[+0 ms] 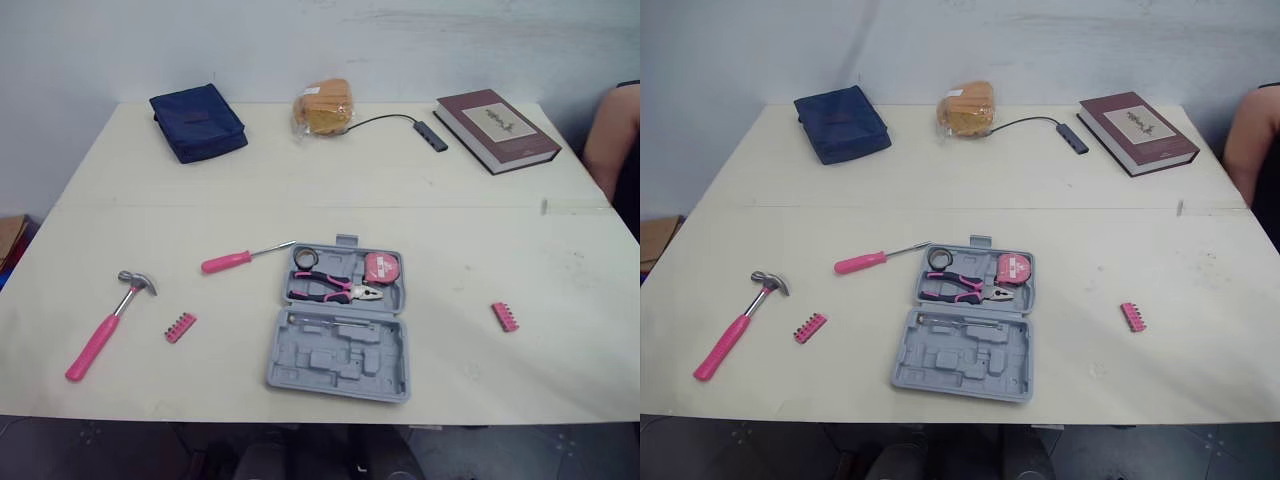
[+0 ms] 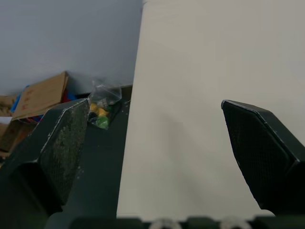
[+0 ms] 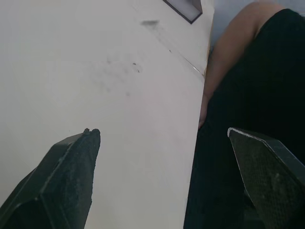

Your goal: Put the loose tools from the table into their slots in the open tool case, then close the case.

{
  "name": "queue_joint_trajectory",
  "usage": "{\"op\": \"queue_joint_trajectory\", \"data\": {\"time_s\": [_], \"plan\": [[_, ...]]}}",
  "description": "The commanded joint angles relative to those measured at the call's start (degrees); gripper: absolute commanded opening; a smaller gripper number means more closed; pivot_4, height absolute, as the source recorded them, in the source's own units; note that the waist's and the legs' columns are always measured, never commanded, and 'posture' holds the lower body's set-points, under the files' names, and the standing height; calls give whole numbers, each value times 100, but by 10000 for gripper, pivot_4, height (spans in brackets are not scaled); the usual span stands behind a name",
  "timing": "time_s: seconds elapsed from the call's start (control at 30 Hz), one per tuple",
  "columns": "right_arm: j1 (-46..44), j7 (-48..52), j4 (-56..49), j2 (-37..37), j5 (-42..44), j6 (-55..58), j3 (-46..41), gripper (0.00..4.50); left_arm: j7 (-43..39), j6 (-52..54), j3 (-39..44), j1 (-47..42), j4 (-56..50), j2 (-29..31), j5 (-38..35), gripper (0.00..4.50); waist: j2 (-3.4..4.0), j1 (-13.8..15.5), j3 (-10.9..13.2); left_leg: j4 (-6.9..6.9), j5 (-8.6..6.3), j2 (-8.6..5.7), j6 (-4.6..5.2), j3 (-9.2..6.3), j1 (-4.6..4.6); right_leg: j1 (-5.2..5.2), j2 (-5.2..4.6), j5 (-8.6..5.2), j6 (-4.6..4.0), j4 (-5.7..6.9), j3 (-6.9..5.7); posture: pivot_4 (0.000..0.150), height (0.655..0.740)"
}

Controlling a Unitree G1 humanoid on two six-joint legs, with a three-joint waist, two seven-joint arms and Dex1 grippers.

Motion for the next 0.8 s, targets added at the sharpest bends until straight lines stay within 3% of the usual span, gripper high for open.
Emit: {"op": "queue_joint_trajectory", "data": {"time_s": [0.03, 0.2, 0.4, 0.53, 0.8], "plan": [[-64, 232, -648, 102, 353, 275, 115, 45000, -211, 155, -37, -25, -570, -63, -241, 44614, 2, 6, 0, -1, 0, 0, 1, 0, -1, -1, 0, 0, 0, 0, 0, 1500, 7400], [-325, 500, -2602, 624, 1038, 1424, 770, 45000, -559, 1285, -452, 157, -2556, -481, -718, 44614, 1, 11, 0, 7, 2, 8, -1, 1, -7, -2, 1, 1, 1, 7, -2, 1500, 7400], [-311, 102, -4702, 1222, 1581, 2524, 1214, 45000, -550, 2674, -665, 713, -3590, -434, -694, 44614, 10, 9, 3, -4, 1, 19, -4, 1, -29, -30, 15, -4, -7, 3, -5, 1500, 7400], [-502, 113, -5437, 1516, 1919, 2891, 1482, 45000, -390, 3488, -886, 973, -4139, -343, -524, 44614, 7, 27, 3, 8, 2, 19, -2, -3, -63, -62, 16, -4, -7, 9, -9, 1500, 7400], [-896, 628, -6498, 1782, 1991, 3110, 2535, 45000, -99, 4154, -1284, 913, -4638, -469, -351, 44614, 0, 39, 2, 12, 6, 18, 0, -9, -63, -60, 15, -4, -6, 14, -11, 1500, 7400]]}}
